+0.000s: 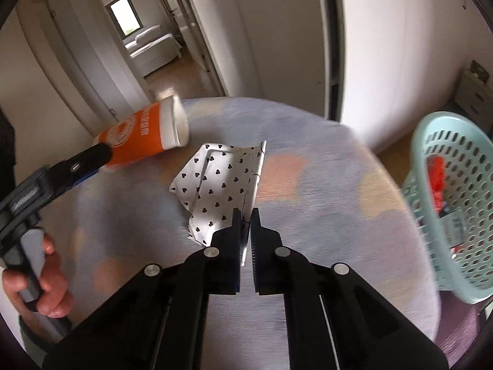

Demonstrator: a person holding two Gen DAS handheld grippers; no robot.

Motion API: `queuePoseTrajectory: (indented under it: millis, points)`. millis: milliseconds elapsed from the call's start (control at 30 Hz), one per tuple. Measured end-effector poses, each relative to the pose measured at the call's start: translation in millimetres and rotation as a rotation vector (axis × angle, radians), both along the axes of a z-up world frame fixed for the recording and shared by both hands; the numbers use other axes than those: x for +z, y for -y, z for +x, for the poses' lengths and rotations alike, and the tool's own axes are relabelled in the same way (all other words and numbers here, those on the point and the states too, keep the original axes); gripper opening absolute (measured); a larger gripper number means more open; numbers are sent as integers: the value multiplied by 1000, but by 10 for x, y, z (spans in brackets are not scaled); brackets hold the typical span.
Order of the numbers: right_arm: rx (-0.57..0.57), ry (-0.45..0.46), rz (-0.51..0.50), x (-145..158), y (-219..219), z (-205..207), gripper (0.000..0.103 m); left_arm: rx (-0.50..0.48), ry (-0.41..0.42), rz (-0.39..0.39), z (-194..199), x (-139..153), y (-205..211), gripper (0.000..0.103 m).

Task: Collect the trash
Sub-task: 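Grasp the orange paper cup with the left tool while the right tool grasps the dotted paper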

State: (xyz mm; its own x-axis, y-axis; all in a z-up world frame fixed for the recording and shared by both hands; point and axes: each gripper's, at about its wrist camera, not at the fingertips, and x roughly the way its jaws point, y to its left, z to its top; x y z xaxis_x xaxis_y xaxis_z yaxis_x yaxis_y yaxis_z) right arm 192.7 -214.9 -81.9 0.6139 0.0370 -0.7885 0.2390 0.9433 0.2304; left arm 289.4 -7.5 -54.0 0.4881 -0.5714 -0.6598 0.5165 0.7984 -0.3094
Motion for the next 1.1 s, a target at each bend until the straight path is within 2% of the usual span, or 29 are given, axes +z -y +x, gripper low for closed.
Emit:
queuePoseTrajectory:
  millis: [100, 233, 300, 367, 500, 567, 700, 767, 833, 900, 967, 1033, 1100]
  points:
    - [-25, 2, -18, -10, 136, -27, 4, -110, 11, 32, -146, 22, 159, 72]
    - [-16, 40, -54, 21, 214, -47, 4, -224, 84, 91, -370, 132, 213, 73]
    - [-6, 57, -80, 23, 231, -50, 4, -211, 136, 97, -375, 231, 119, 78]
    - [-3, 57, -92, -5, 247, -36, 4, -164, 148, 79, -279, 282, 14, 89]
    - [0, 44, -125, -113, 240, 23, 4, -93, 65, 82, 29, 137, 27, 89]
    - [10, 68, -113, -88, 233, -17, 4, -83, 20, 84, 148, 8, 67, 89]
    - [7, 56, -69, -131, 281, -24, 5, -54, -97, 25, 353, -226, 53, 89]
    - [3, 49, -25, -155, 351, -13, 5, -44, -141, 1, 413, -304, 40, 88]
    - [3, 44, 8, -161, 399, 0, 7, -48, -136, 3, 396, -326, 52, 87]
    - [5, 44, 39, -165, 432, -2, 8, -64, -126, 16, 329, -326, 97, 82]
    - [9, 45, 51, -168, 446, 1, 9, -68, -126, 44, 307, -319, 181, 71]
    - [17, 46, 51, -159, 445, 10, 13, -50, -105, 97, 265, -288, 241, 71]
    - [28, 47, 40, -148, 418, 15, 15, -26, -87, 119, 201, -255, 284, 66]
